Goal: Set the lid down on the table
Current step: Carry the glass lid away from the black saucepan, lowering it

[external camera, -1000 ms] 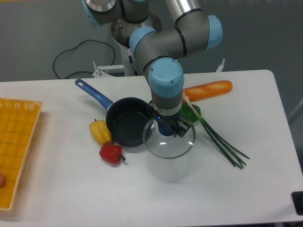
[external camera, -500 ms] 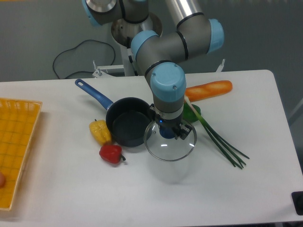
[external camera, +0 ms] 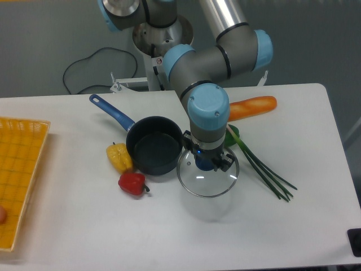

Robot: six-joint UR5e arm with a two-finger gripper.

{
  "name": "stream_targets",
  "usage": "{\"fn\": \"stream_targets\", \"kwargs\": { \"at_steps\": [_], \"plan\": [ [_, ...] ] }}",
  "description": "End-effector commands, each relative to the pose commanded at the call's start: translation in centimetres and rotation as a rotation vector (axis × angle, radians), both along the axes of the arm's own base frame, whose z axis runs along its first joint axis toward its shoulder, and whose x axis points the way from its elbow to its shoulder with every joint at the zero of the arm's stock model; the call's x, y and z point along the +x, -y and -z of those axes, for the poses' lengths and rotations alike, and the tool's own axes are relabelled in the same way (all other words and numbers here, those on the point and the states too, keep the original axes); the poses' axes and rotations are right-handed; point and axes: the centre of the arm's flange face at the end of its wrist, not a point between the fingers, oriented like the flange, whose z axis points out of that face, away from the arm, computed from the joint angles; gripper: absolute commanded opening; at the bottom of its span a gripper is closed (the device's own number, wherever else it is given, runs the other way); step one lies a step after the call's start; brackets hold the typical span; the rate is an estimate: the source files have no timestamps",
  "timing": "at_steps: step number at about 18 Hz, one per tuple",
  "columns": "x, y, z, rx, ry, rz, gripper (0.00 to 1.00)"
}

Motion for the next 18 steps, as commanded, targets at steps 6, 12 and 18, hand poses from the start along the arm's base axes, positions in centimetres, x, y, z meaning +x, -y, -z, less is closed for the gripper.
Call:
{"fn": "stream_targets", "kwargs": {
  "at_steps": [6,12,18],
  "plan": [
    [-1.2,0.1,0.8,0.001,0.01,-0.031,0.52],
    [-1.9,0.2,1.3,0.001,0.009,-0.042,0.52],
    [-2.1,0.0,1.6,0.005,0.003,-0.065,0.52]
  ]
}}
